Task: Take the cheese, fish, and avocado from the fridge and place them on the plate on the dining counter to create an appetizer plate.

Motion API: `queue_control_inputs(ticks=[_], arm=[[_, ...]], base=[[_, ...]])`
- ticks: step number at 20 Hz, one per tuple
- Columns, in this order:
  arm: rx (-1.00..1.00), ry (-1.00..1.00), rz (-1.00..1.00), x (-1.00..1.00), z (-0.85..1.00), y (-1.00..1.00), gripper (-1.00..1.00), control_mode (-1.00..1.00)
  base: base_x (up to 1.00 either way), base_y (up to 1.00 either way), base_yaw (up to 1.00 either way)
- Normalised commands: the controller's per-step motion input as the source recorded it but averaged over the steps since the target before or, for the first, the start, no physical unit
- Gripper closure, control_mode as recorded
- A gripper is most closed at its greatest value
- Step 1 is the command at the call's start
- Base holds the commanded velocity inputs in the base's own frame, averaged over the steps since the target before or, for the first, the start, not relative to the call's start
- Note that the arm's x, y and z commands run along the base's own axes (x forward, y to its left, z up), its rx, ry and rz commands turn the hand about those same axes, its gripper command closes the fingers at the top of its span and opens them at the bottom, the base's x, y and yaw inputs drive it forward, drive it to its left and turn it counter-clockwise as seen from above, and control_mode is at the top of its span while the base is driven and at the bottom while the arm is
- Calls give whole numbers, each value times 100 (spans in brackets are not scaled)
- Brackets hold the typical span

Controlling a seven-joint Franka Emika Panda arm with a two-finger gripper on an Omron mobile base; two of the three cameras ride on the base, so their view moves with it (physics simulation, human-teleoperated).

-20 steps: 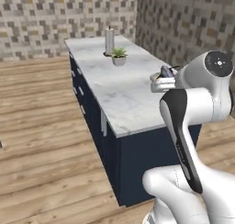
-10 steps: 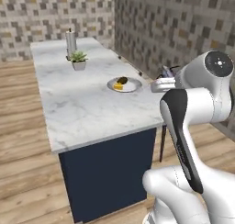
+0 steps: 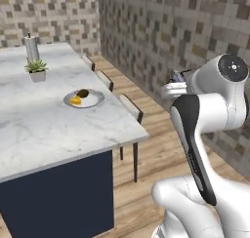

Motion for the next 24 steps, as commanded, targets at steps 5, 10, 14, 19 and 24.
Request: queue_control_inputs(ticks=[5, 10, 14, 19, 24], arm=[[0, 0, 0, 0, 0, 0, 100, 100], [0, 0, 0, 0, 0, 0, 100, 100], [0, 0, 0, 0, 0, 0, 100, 100], [0, 0, 0, 0, 0, 0, 100, 100], [0, 0, 0, 0, 0, 0, 100, 100]], base=[[0, -100, -7], [12, -100, -2], [31, -88, 6], [82, -18, 21], [100, 0, 31]])
